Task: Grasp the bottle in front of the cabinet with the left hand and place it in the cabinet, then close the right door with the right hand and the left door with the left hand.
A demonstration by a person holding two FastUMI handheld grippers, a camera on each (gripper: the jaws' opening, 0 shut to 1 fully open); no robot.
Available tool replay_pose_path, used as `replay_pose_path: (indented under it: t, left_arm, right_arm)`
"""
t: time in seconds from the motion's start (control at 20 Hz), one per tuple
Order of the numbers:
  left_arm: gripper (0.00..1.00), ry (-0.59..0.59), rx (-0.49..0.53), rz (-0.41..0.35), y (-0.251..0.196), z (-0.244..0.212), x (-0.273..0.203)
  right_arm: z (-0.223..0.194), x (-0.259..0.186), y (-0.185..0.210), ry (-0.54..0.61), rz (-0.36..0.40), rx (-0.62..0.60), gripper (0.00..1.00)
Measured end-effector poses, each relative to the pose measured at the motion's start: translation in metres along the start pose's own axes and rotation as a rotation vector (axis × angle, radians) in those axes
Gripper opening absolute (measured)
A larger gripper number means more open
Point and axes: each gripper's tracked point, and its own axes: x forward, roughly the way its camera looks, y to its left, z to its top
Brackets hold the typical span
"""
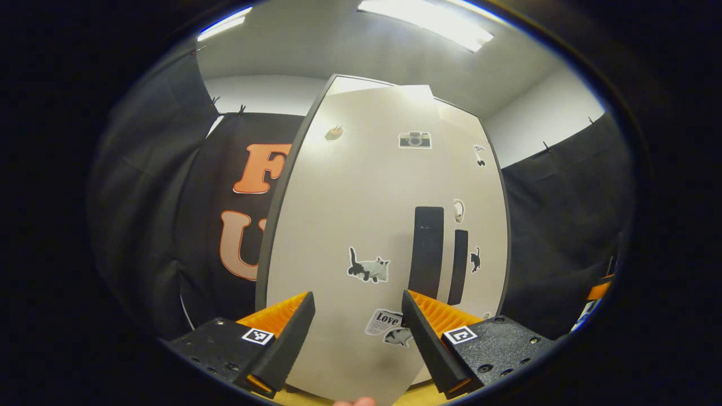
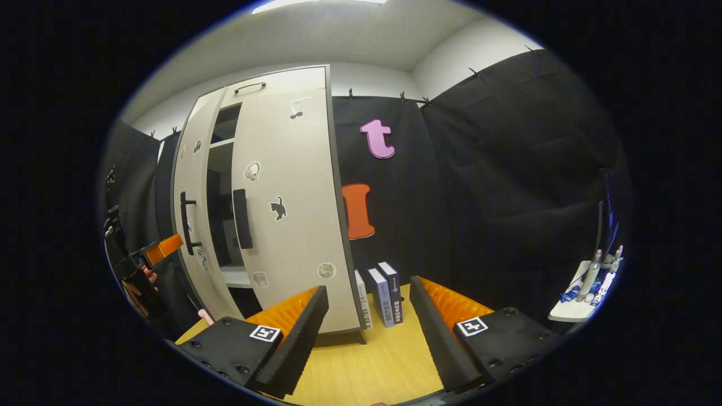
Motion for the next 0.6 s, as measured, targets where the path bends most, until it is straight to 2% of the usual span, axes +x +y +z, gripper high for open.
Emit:
replay_pose_path:
  t: [0.1, 0.6]
  left_arm:
    - [0.94, 0.002, -0.010, -0.001, -0.002, -0.004, 0.008]
    - [0.94, -0.002, -0.030, 0.028, -0.016, -0.021, 0.046]
  right_arm:
    - [-0.002, -0.001, -0.006, 0.007, -0.013, 0.010, 0.97]
    - [0.001, 0.009, -0.035, 0.001, -0.059, 0.005, 0.97]
